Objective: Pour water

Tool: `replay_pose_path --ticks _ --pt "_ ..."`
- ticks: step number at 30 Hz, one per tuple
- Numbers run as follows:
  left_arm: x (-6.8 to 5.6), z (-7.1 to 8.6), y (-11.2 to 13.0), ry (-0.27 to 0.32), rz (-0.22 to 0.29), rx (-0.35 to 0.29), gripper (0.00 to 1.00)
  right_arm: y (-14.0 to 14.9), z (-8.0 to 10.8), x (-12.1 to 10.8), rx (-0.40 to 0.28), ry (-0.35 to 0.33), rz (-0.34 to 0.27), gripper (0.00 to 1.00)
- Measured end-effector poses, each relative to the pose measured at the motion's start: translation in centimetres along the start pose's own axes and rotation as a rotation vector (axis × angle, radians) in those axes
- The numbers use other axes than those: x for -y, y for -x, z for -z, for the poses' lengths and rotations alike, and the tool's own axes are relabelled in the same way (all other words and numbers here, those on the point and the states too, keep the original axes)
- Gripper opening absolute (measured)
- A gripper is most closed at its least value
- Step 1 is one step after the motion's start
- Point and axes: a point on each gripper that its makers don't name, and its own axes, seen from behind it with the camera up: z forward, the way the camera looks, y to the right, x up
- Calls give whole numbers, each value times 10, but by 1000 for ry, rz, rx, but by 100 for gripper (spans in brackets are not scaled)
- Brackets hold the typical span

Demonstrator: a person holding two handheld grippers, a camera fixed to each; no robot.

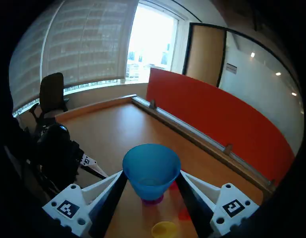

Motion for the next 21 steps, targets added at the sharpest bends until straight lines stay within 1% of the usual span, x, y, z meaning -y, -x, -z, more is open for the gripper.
replay_pose_path --ticks 9,15,21 --pt "2 -2 3 -9 -6 18 90 1 1 1 -2 -4 5 89" --pt "3 1 6 -11 -25 26 90 2 3 1 -4 -6 7 89" --pt "5 1 12 -16 -20 41 90 1 3 2 -5 -9 9 89"
